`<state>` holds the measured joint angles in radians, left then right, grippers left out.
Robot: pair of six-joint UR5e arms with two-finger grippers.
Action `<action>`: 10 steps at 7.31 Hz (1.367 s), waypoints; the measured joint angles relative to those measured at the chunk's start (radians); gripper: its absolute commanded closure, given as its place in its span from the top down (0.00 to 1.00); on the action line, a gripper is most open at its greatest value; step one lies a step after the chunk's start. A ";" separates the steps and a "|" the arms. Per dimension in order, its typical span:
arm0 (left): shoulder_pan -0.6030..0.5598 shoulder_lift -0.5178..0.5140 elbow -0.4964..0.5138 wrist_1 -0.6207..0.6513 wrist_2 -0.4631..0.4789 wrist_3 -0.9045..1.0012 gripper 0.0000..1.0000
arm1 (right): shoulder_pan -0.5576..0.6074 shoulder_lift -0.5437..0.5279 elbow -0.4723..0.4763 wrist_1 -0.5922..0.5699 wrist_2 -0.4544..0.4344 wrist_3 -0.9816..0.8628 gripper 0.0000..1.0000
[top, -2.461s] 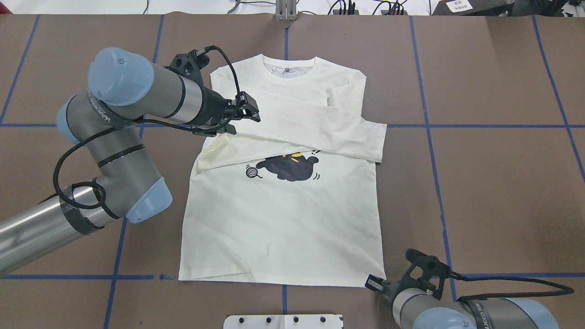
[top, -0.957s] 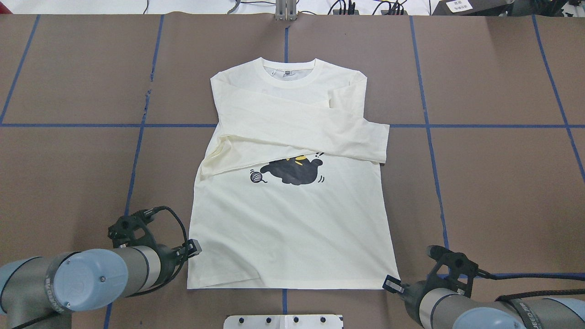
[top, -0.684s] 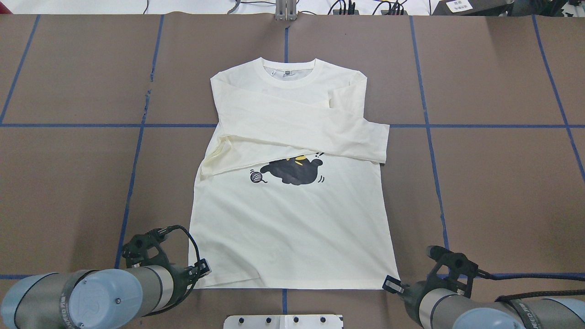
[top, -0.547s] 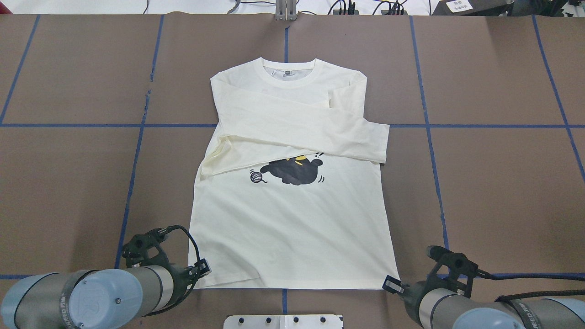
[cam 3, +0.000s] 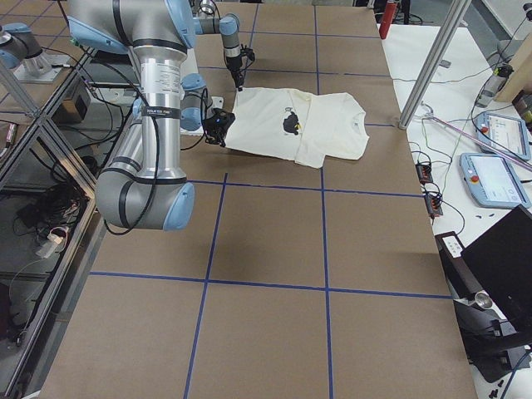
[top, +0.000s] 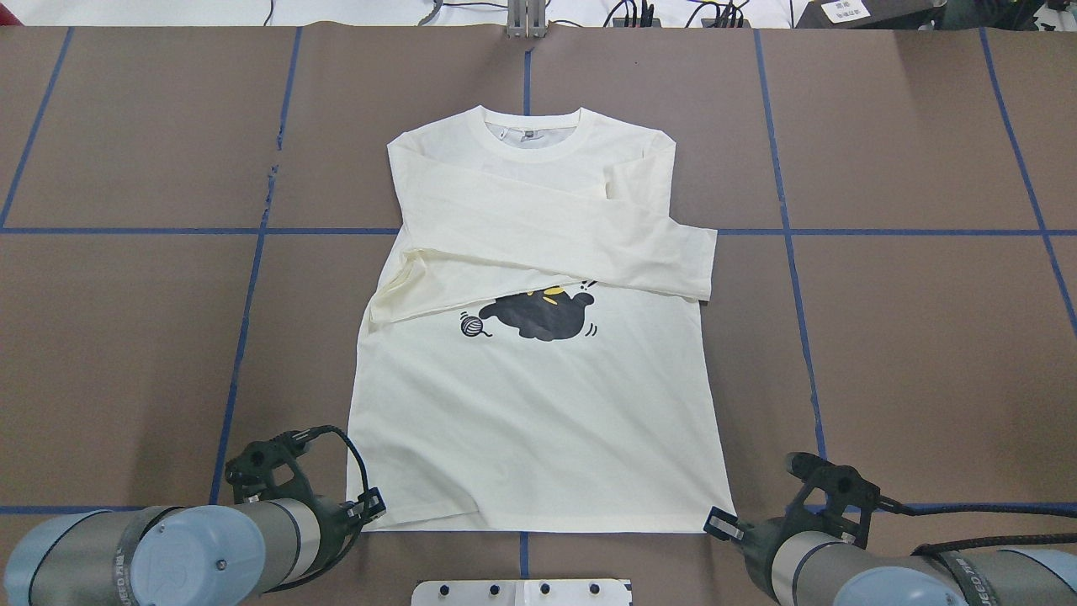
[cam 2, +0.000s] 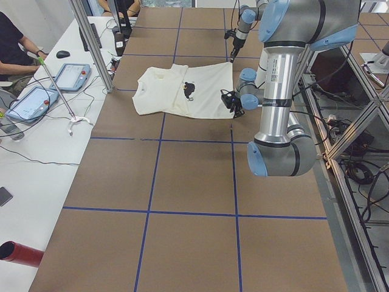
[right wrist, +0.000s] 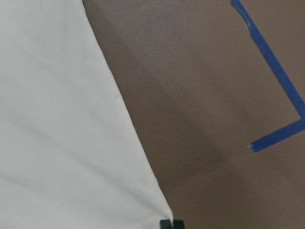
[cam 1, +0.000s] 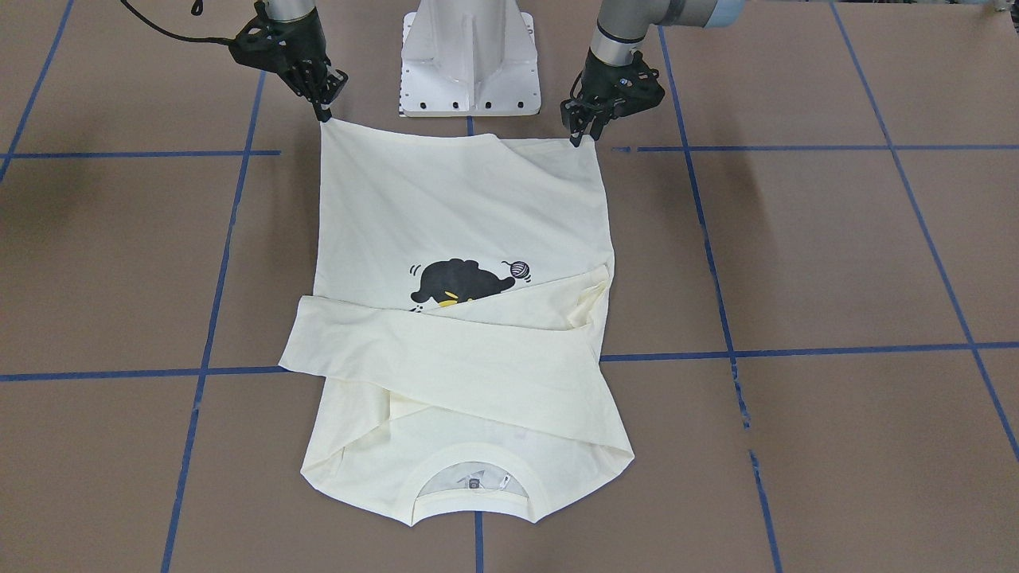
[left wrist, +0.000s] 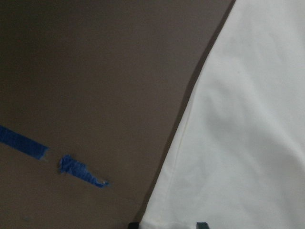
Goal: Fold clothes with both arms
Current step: 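Grasp both hem corners nearest the robot with the left and right grippers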
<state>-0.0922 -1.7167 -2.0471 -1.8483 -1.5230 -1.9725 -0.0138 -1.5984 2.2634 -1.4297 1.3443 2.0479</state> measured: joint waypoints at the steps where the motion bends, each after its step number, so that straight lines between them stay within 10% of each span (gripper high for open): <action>1: 0.002 -0.002 -0.001 0.015 0.000 0.000 0.00 | 0.000 0.000 0.000 0.000 0.000 0.000 0.00; 10: 0.016 0.039 -0.220 0.086 -0.088 -0.002 0.00 | -0.024 -0.072 0.082 0.006 0.000 0.000 0.00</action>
<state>-0.0760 -1.6782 -2.2672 -1.7623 -1.6112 -1.9746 -0.0380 -1.6708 2.3452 -1.4241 1.3439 2.0480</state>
